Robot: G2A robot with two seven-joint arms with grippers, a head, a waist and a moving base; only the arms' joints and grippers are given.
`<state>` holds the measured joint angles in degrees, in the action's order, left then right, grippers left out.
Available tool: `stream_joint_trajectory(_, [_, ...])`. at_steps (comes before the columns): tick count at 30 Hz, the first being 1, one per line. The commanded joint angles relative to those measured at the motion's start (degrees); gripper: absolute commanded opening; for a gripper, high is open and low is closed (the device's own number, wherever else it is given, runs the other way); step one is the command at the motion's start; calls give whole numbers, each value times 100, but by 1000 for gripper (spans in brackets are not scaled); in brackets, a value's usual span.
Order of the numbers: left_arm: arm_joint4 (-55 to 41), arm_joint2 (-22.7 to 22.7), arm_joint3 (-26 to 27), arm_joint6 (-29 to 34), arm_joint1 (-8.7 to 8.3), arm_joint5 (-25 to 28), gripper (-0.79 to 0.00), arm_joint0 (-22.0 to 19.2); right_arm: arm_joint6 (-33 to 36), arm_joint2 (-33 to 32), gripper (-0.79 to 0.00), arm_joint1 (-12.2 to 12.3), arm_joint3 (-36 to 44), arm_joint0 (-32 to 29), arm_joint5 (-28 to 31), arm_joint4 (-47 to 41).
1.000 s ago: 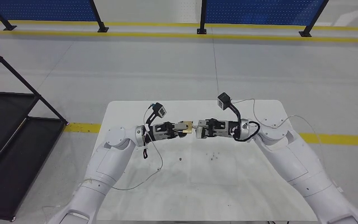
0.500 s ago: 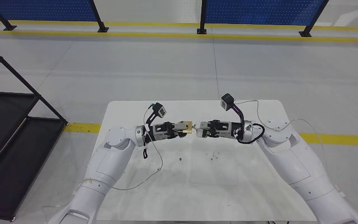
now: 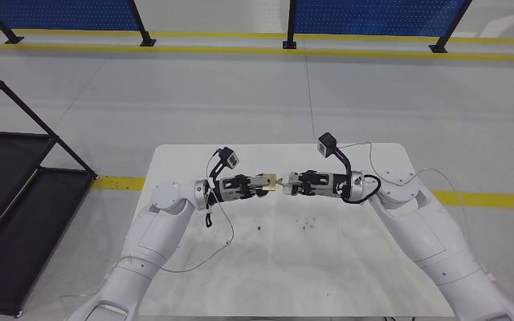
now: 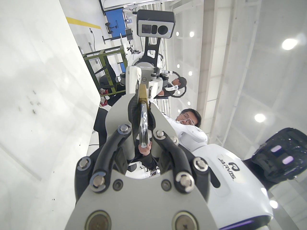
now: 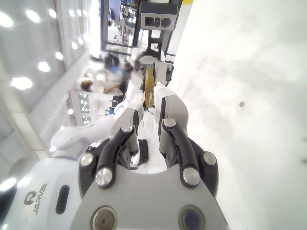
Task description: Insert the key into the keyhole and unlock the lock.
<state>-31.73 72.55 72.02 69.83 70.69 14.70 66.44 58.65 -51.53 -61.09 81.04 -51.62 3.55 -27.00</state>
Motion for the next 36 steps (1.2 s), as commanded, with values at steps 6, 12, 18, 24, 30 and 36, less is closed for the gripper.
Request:
stream_joint_trajectory(6, [0, 0, 0, 0, 0, 0, -785, 0, 47, 48, -757, -57, -125, 82, 21, 7])
stream_joint_trajectory(12, [0, 0, 0, 0, 0, 0, -785, 0, 84, 105, -785, -110, -229, 149, 50, 28])
stream_joint_trajectory(18, [0, 0, 0, 0, 0, 0, -785, 0, 145, 159, -785, -160, -296, 198, 109, 43])
stream_joint_trajectory(24, [0, 0, 0, 0, 0, 0, -785, 0, 208, 174, -785, -198, -341, 233, 201, 63])
stream_joint_trajectory(30, [0, 0, 0, 0, 0, 0, -785, 0, 230, 179, -785, -212, -318, 255, 330, 316])
stream_joint_trajectory(36, [0, 0, 0, 0, 0, 0, -785, 0, 276, 142, -785, -204, -200, 214, 645, 608])
